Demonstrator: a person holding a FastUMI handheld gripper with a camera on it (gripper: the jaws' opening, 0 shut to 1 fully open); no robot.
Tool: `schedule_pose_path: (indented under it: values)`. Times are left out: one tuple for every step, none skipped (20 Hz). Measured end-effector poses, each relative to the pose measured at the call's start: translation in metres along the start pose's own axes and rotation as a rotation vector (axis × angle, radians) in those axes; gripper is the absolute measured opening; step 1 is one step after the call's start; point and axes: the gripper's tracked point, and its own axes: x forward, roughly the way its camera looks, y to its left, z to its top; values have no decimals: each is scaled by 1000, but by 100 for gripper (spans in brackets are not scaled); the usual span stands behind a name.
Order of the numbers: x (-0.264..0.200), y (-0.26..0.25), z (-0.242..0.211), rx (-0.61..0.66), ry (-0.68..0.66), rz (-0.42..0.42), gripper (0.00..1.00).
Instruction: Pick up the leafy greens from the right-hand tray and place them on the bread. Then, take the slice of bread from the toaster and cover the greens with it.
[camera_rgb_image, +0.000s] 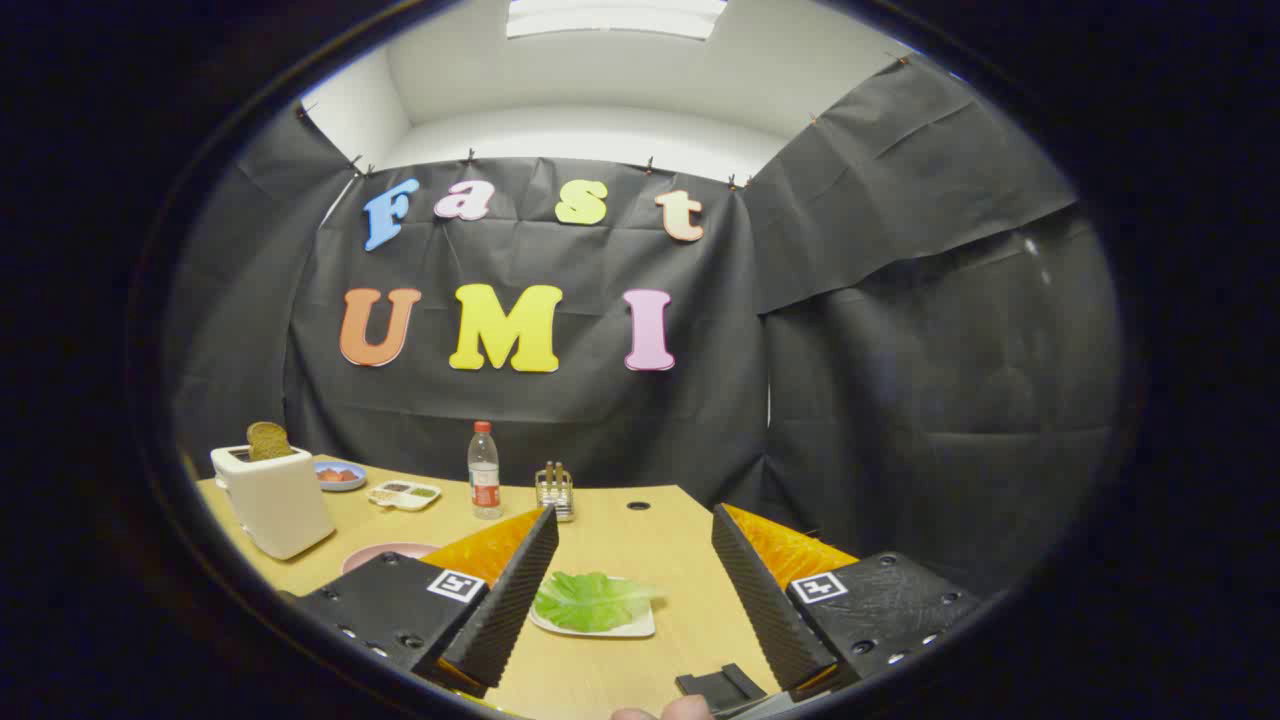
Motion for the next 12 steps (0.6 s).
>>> schedule_pose_path:
  values:
    - [0,0,0,0,-1,0,95]
    - [0,2,-1,0,1,2,95]
    - [-1,2,-1,2,1,5,95]
    - [-2,3,-1,2,1,7,95]
    - [-2,4,0,3,-1,9,95]
    - [-2,5,1,2,-2,11,95]
    - [-2,5,1,1,-2,12,95]
    - [-3,5,0,1,0,13,95]
    - [-3,6,1,-1,2,16,95]
    - [-3,6,1,-4,0,15,95]
    - [-3,5,2,-8,-3,13,95]
    - [-2,5,3,-12,-4,13,95]
